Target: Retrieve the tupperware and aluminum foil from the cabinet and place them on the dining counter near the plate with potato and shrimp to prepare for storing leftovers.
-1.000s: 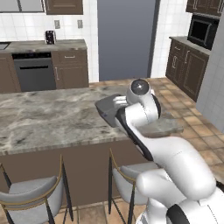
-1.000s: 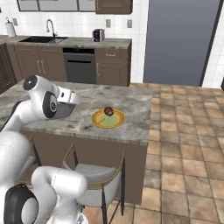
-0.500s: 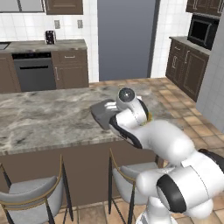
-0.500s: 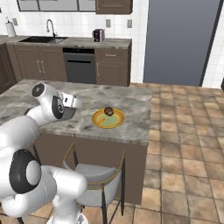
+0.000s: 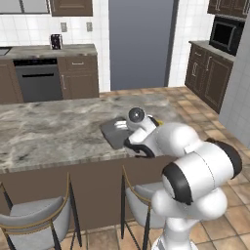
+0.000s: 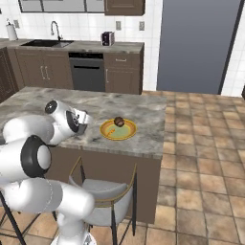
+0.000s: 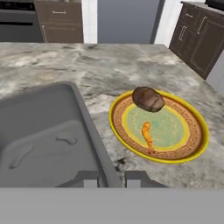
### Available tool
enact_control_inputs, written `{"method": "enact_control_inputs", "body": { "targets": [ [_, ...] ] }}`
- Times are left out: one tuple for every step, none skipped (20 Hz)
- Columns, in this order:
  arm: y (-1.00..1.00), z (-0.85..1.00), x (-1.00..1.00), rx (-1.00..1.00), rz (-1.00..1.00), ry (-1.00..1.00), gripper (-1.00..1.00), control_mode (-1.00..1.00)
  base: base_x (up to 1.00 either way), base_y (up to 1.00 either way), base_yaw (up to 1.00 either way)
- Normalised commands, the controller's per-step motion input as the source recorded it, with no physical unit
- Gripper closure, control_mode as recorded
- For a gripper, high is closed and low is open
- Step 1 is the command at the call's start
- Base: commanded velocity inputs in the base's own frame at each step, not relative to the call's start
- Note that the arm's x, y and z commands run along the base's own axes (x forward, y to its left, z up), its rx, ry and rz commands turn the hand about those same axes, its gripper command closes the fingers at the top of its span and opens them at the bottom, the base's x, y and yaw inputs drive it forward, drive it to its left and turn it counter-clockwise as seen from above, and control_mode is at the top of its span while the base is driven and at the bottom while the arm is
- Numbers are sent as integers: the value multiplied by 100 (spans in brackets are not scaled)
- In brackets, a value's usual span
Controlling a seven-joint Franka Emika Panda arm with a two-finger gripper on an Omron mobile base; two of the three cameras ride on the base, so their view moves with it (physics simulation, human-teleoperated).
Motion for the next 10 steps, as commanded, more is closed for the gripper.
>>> {"method": "enact_control_inputs", "body": {
  "targets": [
    [0,-50,35,0,-4,0,100,-100,0,0,0],
    [0,-48,36,0,-5,0,100,-100,0,0,0],
    [0,-46,37,0,-5,0,100,-100,0,0,0],
    [0,-44,39,0,-5,0,100,-100,0,0,0],
    [0,-42,41,0,-5,0,100,-100,0,0,0],
    [0,-40,43,0,-5,0,100,-100,0,0,0],
    [0,-39,45,0,-6,0,100,-100,0,0,0],
    [0,-34,48,0,-7,0,100,-100,0,0,0],
    [0,-31,54,0,-8,0,100,-100,0,0,0],
    [0,-29,56,0,-9,0,100,-100,0,0,0]
  ]
}}
